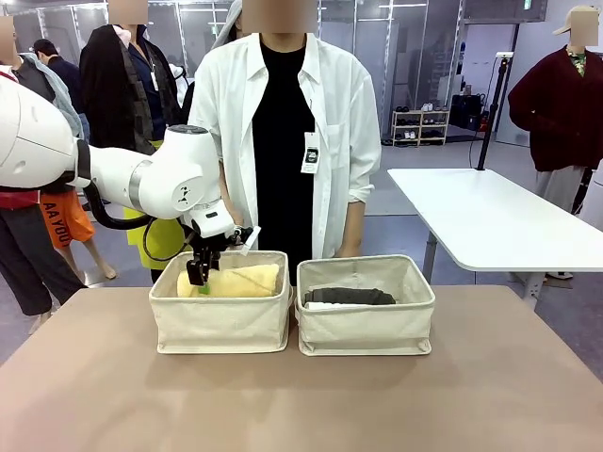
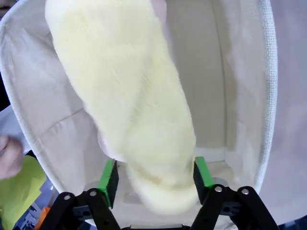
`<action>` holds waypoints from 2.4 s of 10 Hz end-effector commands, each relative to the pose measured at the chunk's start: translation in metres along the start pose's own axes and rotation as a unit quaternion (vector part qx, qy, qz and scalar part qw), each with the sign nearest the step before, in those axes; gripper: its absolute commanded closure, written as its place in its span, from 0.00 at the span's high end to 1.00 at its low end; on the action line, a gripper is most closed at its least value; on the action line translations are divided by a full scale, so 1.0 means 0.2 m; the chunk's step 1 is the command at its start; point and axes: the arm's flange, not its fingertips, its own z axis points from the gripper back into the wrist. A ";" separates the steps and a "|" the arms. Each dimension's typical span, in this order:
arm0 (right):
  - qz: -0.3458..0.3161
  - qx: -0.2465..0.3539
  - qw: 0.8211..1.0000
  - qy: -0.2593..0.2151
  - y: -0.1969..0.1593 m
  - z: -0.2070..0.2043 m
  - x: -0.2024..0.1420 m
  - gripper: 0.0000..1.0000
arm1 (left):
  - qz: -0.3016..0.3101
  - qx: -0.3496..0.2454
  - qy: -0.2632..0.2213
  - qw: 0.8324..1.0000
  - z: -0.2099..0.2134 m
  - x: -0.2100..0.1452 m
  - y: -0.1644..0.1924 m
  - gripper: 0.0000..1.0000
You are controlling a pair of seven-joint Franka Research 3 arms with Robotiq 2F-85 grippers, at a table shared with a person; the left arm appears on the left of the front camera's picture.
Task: Divide the towels into two baskets.
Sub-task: Pick up one hotel-folded towel from the bottom of the table and place it in the Fabric basket indicated by the person.
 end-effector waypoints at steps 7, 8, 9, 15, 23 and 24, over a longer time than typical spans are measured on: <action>0.002 -0.001 1.000 0.003 0.01 0.01 -0.02 1.00 | 0.015 0.003 0.000 1.000 0.02 -0.02 0.01 1.00; 0.002 -0.001 1.000 0.003 0.01 0.01 -0.02 1.00 | 0.015 0.003 0.000 1.000 0.02 -0.02 0.01 1.00; 0.002 -0.001 1.000 0.003 0.01 0.01 -0.02 1.00 | 0.015 0.003 0.000 1.000 0.02 -0.02 0.01 1.00; 0.002 -0.001 1.000 0.003 0.01 0.01 -0.02 1.00 | 0.053 -0.027 -0.029 0.998 0.18 -0.11 0.03 1.00; 0.002 -0.001 1.000 0.003 0.01 0.01 -0.02 1.00 | 0.318 -0.310 -0.421 0.791 0.35 -1.21 -0.68 1.00; 0.002 -0.001 1.000 0.003 0.01 0.01 -0.02 1.00 | 0.357 -0.323 -0.455 0.749 0.24 -1.37 -0.79 1.00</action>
